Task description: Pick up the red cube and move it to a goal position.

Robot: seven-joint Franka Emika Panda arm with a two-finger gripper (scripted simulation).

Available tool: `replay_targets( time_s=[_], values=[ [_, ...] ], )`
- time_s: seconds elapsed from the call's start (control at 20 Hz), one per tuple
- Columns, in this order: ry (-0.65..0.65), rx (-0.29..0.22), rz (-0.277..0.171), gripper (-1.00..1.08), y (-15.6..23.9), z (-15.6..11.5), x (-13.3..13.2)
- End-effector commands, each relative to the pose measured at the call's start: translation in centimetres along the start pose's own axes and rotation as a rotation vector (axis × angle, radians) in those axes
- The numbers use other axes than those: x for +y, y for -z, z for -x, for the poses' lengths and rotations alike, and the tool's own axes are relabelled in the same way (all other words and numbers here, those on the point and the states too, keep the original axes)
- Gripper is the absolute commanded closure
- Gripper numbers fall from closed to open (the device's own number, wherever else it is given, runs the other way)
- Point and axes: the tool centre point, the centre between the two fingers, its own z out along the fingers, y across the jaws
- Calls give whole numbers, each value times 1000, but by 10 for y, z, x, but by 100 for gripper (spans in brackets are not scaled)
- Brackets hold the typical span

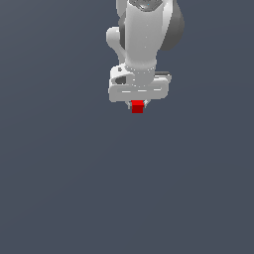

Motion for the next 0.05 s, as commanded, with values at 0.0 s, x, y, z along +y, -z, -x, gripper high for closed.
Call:
replay_targets(
  time_s=[0.0],
  values=[
    [0, -1, 0, 108, 3, 0, 0]
  ],
)
